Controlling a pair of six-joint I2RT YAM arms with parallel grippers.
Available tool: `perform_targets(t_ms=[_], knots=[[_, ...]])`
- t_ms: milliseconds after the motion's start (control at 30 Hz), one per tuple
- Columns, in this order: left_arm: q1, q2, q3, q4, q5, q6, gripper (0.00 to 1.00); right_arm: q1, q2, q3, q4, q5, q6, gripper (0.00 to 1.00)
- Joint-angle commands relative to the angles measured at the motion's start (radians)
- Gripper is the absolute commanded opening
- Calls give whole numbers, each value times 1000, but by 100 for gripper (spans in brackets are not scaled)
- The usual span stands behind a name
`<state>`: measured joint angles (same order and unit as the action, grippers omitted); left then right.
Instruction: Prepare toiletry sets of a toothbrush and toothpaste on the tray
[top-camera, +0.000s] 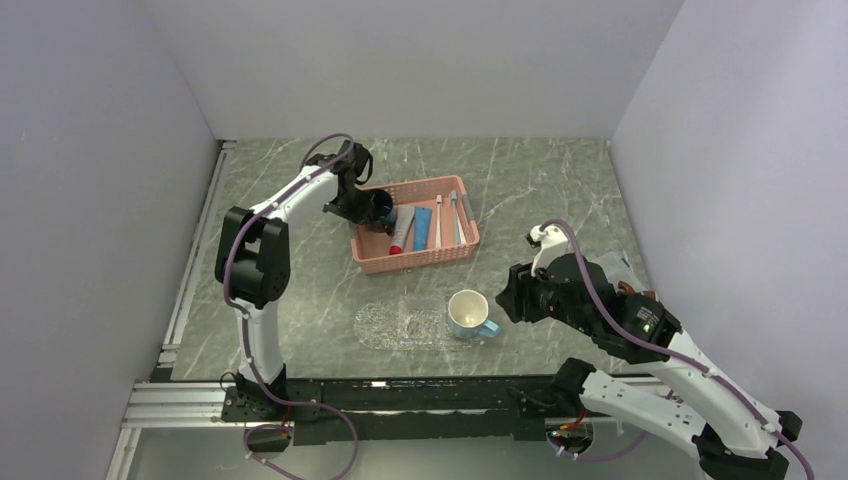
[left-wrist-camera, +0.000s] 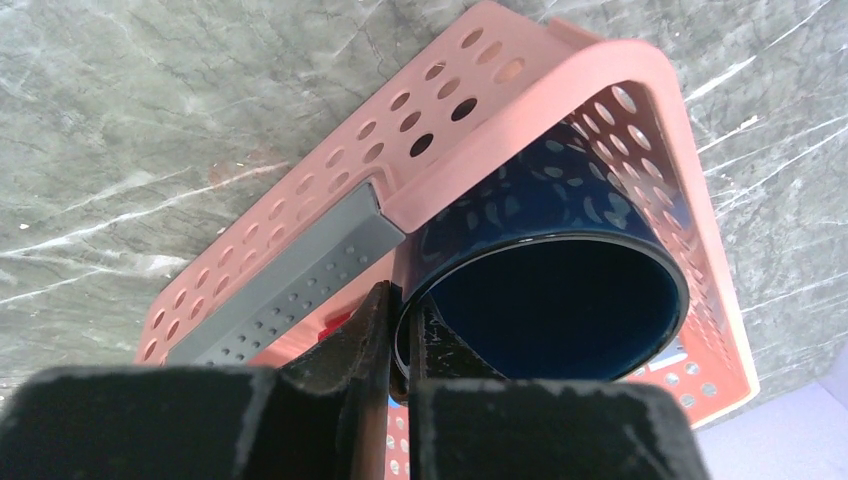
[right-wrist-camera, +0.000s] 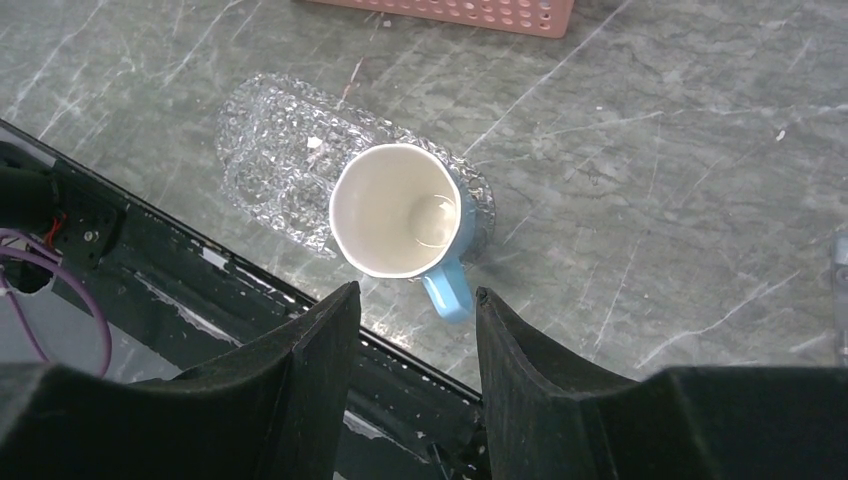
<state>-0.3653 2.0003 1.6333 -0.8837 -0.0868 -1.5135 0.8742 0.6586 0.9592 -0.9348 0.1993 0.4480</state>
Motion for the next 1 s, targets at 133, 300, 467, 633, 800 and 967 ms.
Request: perform_targets(t_ms=[133, 300, 467, 633, 800, 967], knots=[[-1, -57, 38, 93, -14, 102, 0, 5, -17, 52, 1, 0, -11, 49], [-1, -128, 56, 125, -39, 200, 0, 4, -14, 59, -2, -5, -3, 49], [0, -164, 121, 99, -39, 329, 0, 6, -11, 70, -6, -9, 7, 49], [5, -184, 209, 37, 7, 462, 0, 5, -5, 73, 3, -29, 19, 49], [5, -277, 182, 27, 6, 582, 0, 5, -2, 67, 12, -36, 29, 49], [6, -360, 190, -7, 32, 733, 0, 5, 6, 60, 17, -39, 31, 49]])
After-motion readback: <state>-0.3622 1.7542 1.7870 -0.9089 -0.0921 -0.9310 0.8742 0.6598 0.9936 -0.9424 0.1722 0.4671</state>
